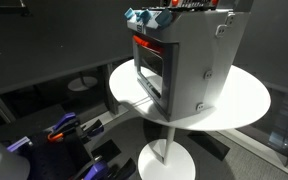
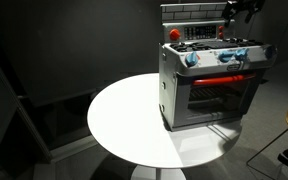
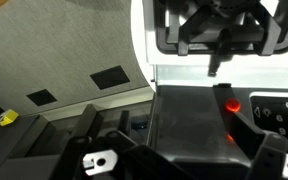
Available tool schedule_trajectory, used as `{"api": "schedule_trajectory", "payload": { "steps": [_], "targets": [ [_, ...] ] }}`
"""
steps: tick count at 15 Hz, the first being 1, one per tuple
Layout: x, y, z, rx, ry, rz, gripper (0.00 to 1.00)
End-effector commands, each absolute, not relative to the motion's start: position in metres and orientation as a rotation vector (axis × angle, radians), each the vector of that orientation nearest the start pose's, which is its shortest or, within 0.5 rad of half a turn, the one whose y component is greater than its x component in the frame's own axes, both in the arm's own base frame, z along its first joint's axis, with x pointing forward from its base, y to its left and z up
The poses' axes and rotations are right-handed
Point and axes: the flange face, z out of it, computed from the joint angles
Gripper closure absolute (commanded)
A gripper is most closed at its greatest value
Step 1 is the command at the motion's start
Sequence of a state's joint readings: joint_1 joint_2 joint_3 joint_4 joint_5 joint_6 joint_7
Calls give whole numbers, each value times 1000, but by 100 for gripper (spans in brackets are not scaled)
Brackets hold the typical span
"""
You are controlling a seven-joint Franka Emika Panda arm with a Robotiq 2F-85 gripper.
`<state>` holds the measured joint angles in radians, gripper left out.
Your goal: Press the top button on the right side of the stove
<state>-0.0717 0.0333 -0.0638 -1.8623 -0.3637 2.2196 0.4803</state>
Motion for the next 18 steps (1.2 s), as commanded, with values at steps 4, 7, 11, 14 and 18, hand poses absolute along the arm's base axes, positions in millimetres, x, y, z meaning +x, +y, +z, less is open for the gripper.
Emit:
{"api": "schedule_trajectory", "payload": {
  "steps": [4,7,11,14,18],
  "targets": [
    [588,-97,532,-3275,786,-623,0],
    [590,-98,530,-3276,790,-615,0],
    [591,-99,527,-3278,789,-603,0],
    [593,-98,525,-3280,785,-592,0],
    [594,-98,523,-3281,780,-583,0]
  ]
}}
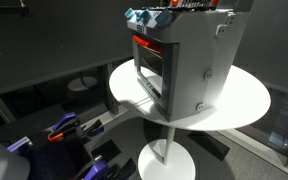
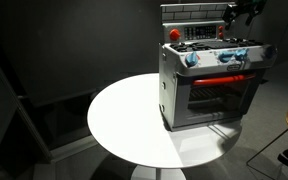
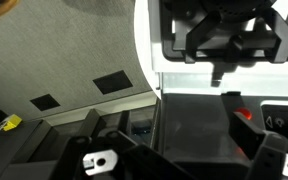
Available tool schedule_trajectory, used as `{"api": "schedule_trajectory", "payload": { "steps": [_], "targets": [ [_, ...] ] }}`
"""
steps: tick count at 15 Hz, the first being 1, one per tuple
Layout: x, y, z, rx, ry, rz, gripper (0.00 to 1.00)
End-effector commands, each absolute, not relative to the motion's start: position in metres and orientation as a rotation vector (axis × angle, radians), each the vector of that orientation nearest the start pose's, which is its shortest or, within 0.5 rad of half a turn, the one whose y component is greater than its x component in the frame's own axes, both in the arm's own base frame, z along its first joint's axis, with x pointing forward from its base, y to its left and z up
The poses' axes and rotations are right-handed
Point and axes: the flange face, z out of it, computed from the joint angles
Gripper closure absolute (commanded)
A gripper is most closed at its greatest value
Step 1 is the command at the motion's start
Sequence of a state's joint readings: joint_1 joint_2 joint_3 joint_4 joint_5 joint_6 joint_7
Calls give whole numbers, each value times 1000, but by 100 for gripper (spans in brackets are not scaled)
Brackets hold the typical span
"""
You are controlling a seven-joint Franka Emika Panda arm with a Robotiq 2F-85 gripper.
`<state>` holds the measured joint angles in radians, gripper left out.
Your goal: Press the top button on the right side of the stove
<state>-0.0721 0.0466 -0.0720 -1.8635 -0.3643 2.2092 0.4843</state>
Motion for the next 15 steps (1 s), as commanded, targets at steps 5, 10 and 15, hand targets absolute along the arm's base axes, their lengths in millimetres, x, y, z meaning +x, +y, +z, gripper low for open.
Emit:
{"api": "schedule_trajectory", "payload": {
  "steps": [5,10,15],
  "targets": [
    [595,-96,523,-3279,768,-585,0],
    [595,-93,524,-3275,758,-583,0],
    [597,-94,525,-3275,760,-586,0]
  ]
}}
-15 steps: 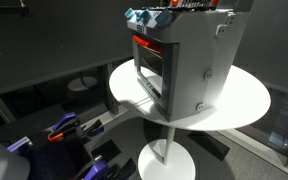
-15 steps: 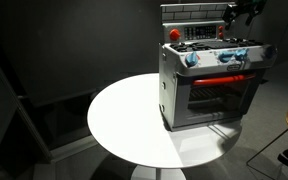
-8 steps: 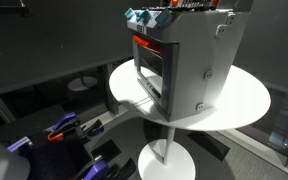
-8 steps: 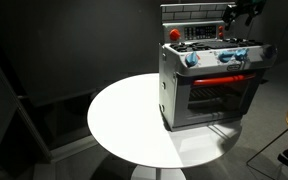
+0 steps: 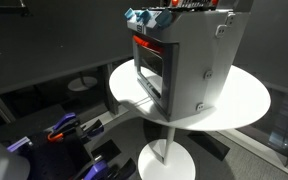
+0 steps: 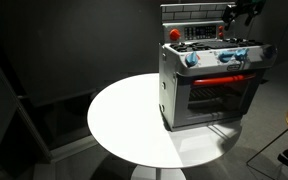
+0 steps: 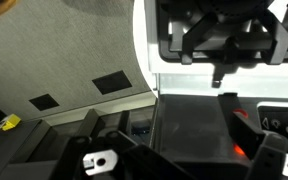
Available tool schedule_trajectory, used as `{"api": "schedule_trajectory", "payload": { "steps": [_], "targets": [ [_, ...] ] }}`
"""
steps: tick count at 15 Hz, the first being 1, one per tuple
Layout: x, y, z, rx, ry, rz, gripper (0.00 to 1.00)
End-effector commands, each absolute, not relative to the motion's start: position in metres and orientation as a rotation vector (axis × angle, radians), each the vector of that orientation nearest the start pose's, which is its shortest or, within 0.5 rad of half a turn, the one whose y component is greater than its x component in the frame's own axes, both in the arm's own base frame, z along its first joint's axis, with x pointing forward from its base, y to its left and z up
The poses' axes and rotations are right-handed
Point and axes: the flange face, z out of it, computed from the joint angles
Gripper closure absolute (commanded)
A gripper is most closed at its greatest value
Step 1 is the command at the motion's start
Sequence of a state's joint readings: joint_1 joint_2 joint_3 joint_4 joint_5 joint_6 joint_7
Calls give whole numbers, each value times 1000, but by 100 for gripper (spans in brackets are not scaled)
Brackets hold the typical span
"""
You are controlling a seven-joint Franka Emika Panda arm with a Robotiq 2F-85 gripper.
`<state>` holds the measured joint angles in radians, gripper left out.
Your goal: Press the top button on the right side of the stove
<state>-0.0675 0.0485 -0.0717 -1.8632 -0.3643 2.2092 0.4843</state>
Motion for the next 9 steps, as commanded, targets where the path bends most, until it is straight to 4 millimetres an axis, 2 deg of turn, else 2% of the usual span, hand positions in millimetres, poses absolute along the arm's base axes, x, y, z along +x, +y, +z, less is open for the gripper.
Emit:
{"api": "schedule_trajectory", "payload": {
  "steps": [1,9],
  "targets": [
    [597,-94,525,-3275,760,-587,0],
    [602,-94,525,-3274,763,-593,0]
  ]
}}
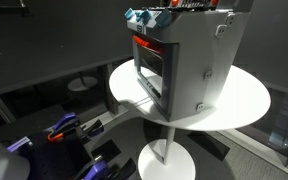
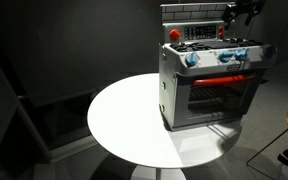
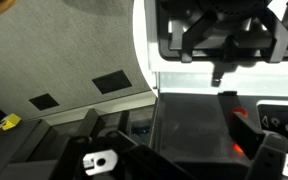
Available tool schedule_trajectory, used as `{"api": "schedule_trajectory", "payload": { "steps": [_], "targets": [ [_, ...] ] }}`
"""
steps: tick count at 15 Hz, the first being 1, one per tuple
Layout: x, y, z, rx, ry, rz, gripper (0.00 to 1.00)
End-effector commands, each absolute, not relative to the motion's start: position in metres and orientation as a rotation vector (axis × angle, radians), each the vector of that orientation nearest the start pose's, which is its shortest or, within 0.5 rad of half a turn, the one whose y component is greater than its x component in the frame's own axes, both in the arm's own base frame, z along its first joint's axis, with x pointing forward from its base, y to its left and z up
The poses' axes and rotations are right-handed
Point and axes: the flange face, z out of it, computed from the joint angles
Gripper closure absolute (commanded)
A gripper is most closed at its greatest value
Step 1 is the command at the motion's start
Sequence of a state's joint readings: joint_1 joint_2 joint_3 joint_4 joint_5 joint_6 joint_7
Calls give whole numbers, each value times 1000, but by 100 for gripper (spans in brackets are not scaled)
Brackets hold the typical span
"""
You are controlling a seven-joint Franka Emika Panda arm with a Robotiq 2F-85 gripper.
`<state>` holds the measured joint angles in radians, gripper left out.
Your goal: Press the top button on the right side of the stove
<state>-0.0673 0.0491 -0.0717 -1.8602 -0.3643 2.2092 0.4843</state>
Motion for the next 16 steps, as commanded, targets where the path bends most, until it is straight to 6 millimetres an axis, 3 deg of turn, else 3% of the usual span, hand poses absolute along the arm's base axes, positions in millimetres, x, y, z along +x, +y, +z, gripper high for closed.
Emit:
{"api": "schedule_trajectory", "payload": {
  "steps": [1,16],
  "targets": [
    [602,-94,525,-3274,762,-592,0],
    [616,-92,526,-3275,749,-608,0]
  ]
}}
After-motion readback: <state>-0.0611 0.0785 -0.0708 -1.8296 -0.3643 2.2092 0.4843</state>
